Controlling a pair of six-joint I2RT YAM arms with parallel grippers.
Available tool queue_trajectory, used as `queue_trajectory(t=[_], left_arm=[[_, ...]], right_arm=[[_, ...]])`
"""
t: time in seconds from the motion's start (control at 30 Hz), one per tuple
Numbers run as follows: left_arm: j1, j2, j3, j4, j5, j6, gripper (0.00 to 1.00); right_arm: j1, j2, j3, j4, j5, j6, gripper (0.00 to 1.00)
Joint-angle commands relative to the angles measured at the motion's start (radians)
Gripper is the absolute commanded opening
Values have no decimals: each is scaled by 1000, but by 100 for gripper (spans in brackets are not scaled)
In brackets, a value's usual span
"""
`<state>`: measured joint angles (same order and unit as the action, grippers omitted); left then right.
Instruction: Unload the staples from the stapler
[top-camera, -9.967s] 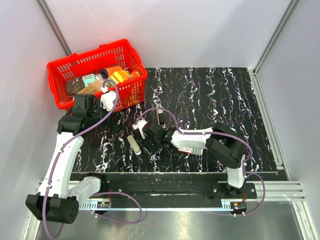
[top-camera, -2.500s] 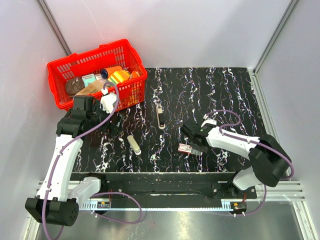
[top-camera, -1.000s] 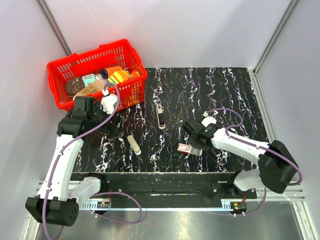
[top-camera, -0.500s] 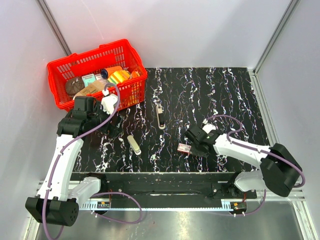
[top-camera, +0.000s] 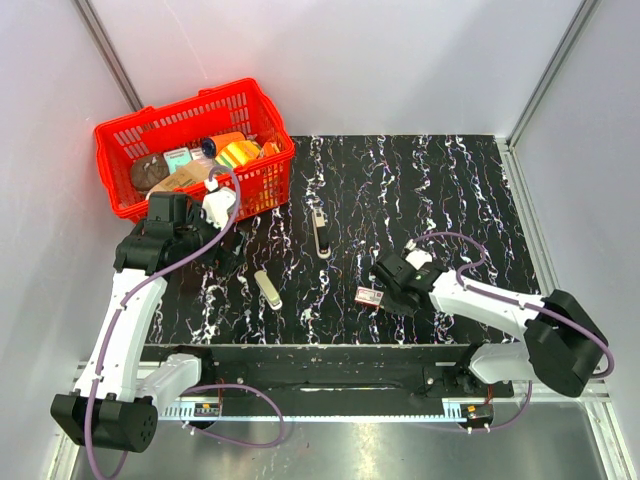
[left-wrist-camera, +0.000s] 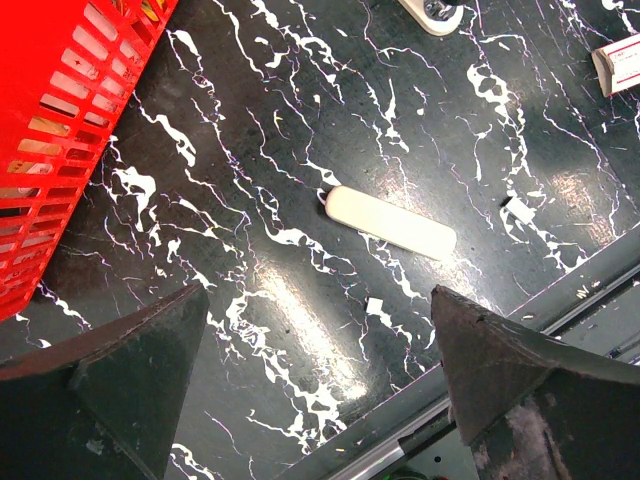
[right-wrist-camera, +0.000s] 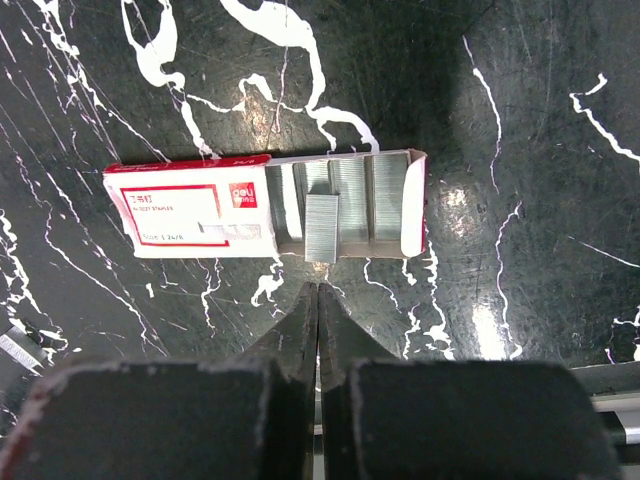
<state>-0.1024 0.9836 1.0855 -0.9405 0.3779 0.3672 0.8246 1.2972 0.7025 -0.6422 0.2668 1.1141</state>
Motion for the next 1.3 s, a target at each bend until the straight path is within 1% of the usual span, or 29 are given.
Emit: queue_trajectory(t=[0.0,0.27,0.63,0.8,0.93,1.03,1.13,1.2,1.27], left_arm=[[6,-5,-16,43,3,12,99],[6,-7,-24,48,1,12,99],[6,-10,-41,57,4,15,99],[7,-11,-45,57,3,16,99],[6,-17,-42,57,4,16,99],[6,-17,-41,55,10,15,99],[6,-16,-44,57,24,16,99],[6,-11,-52,57,23,16,99],[6,-13,-58,57,16,18,99]], right_arm=[[11,19,-1,19,12,-8,0],[11,63,48,4,63,-37,0],[8,51,74,-17,97,-40,0],[7,62,61,-17,95,-37,0],[7,37,66,-17,84,-42,0],[7,11,90,-17,68,-56,0],[13,4,126,21,35,-91,0],[28,23,155,67,19,-112,7],[62,65,201,94,20,-138,18]])
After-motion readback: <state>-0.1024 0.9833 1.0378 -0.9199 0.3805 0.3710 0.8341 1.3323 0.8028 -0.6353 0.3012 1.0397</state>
